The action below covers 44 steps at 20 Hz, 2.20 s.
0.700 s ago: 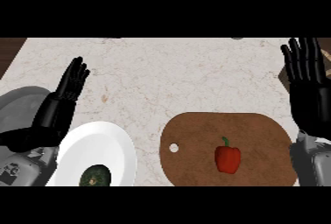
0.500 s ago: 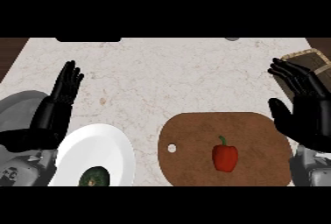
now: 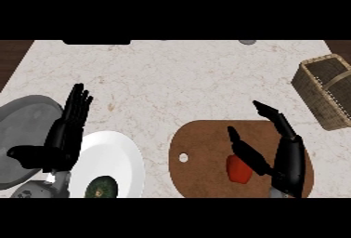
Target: Pick the bell pepper from the cutting board and place it in the basket
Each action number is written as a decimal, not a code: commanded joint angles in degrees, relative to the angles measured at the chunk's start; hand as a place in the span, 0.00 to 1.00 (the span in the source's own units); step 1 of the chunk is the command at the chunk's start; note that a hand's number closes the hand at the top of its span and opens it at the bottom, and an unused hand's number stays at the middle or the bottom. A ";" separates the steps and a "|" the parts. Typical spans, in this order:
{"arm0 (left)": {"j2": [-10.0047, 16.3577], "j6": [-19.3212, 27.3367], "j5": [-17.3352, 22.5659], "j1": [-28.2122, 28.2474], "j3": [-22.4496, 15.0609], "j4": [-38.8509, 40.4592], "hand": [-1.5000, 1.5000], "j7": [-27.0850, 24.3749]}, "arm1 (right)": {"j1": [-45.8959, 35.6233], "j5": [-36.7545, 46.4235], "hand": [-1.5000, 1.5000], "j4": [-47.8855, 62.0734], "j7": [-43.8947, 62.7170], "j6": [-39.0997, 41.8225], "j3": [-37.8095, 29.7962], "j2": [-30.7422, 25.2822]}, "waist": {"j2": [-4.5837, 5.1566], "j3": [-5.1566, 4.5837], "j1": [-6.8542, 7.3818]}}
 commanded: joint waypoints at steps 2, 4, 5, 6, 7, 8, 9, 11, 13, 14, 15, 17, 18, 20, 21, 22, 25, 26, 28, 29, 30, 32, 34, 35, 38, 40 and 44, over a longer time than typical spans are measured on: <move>-0.57 0.76 -0.16 0.92 0.20 0.47 0.50 -0.17 | 3.01 16.40 0.00 2.48 12.29 -12.88 1.82 2.52 | -0.02 -0.23 -0.87; 0.10 0.94 0.25 1.51 1.21 0.55 0.50 0.19 | 7.15 23.21 0.00 3.83 16.23 -11.72 -1.45 2.56 | -0.04 -0.51 -2.33; -0.22 0.73 -0.06 2.02 0.70 0.74 0.50 -0.58 | 7.65 25.96 0.00 4.12 18.74 -11.46 -2.75 2.57 | 0.10 -0.63 -2.51; -0.37 1.27 -0.08 2.54 0.78 -0.05 0.50 -0.61 | 8.84 28.62 0.00 2.62 21.25 -9.83 -3.99 2.58 | -0.29 -0.68 -2.73; 0.61 1.41 -0.16 2.41 1.60 -0.29 0.50 -0.27 | 11.21 30.86 0.00 2.54 23.31 -8.24 -5.16 2.57 | -0.36 -0.72 -3.28; -0.19 1.38 -0.31 2.18 1.06 0.72 0.50 -0.59 | 10.23 32.97 0.00 2.36 25.98 -6.64 -4.78 2.60 | 0.19 -0.84 -3.11; 0.12 1.44 -0.56 2.31 1.02 -0.20 0.50 -0.70 | 11.51 34.93 0.00 2.01 28.43 -4.00 -5.30 2.60 | 0.01 -0.83 -2.85; 0.22 1.40 -0.08 2.50 1.47 -0.20 0.50 -0.31 | 14.56 38.59 0.00 1.16 32.62 1.71 -4.20 2.61 | 0.08 -0.82 -2.72; 0.21 1.13 0.32 2.06 1.45 -0.91 0.50 0.28 | 15.02 40.22 0.00 -1.42 37.06 8.18 -2.68 2.62 | -0.01 -0.82 -2.14; -0.67 1.77 -0.35 1.54 0.61 -0.94 0.50 0.12 | 15.62 41.88 0.00 -1.99 39.16 11.70 -1.32 2.62 | 0.15 -0.71 -2.14; 0.17 0.66 -0.13 1.89 0.64 -0.79 0.50 0.17 | 15.39 42.32 0.00 -3.96 41.94 14.17 -0.03 2.62 | 0.08 -0.71 -1.73; -0.61 1.08 -0.31 2.16 0.11 -1.22 0.50 -0.07 | 14.34 42.40 0.00 -7.73 47.05 20.34 3.37 2.62 | -0.08 -0.57 -0.64; -0.87 0.33 0.11 2.67 -0.25 -1.05 0.50 -0.27 | 13.01 43.06 0.00 -9.64 50.23 23.61 4.95 2.62 | 0.05 -0.50 -0.06; -0.83 0.63 -0.38 2.48 -0.41 -1.04 0.50 -0.16 | 11.26 43.13 0.00 -13.06 56.57 29.05 8.82 2.62 | 0.00 -0.32 0.45; -1.40 0.91 -0.41 0.83 -0.60 -0.74 0.50 0.72 | 9.72 43.59 0.00 -15.29 60.02 32.04 10.47 2.62 | 0.12 -0.19 -0.12; -0.92 0.93 -0.95 1.72 -1.06 -1.73 0.50 0.65 | 8.48 43.70 0.00 -16.60 62.99 35.41 11.40 2.62 | 0.02 -0.11 0.69; -1.89 0.99 -0.92 1.08 -1.15 -1.14 0.50 0.41 | 3.91 44.73 0.00 -19.19 71.40 40.45 13.34 2.62 | 0.27 -0.04 0.62; -0.32 0.14 -0.48 1.20 0.00 -1.66 0.50 0.72 | 3.42 45.64 0.00 -18.96 73.14 42.07 14.49 2.62 | 0.22 -0.03 1.08; -0.85 -0.23 -0.49 2.84 -0.44 -1.71 0.50 -0.66 | 3.60 46.12 0.00 -19.37 75.21 44.99 14.01 2.61 | 0.26 -0.08 1.22; -1.58 0.74 -0.98 3.05 -1.12 -2.03 0.50 -0.21 | 2.49 45.67 0.00 -19.04 75.60 45.75 12.92 2.61 | 0.37 0.02 1.27; -1.24 0.39 -0.61 2.19 -0.49 -2.15 0.50 0.16 | 3.92 45.39 0.00 -19.85 75.64 47.17 13.51 2.61 | 0.30 0.04 0.69; -1.59 0.23 -0.77 2.30 -0.83 -2.04 0.50 -0.18 | 3.44 45.33 0.00 -17.88 75.68 46.59 13.22 2.61 | 0.56 0.04 1.01; -1.45 0.95 -1.32 2.55 0.06 -1.17 0.50 -0.79 | 4.28 46.12 0.00 -19.03 75.71 47.67 12.63 2.61 | 0.45 0.11 0.55; -2.71 0.85 -1.74 2.12 -1.36 -0.48 0.50 -0.86 | 4.06 45.23 0.00 -19.08 75.72 49.15 13.26 2.60 | 0.54 0.13 0.25; -2.05 -0.74 -0.71 2.08 0.22 0.18 0.50 -1.63 | 4.73 45.40 0.00 -18.41 75.73 47.81 13.83 2.60 | 0.55 0.16 0.19; -1.33 -0.16 -0.84 2.92 -0.02 -2.46 0.50 0.06 | 4.90 44.52 0.00 -19.73 75.74 48.17 12.71 2.60 | 0.33 0.22 0.51; -0.22 -0.08 -0.92 2.11 1.19 -2.79 0.50 2.01 | 6.30 45.05 0.00 -17.53 75.75 43.34 16.20 2.60 | 0.32 0.33 0.32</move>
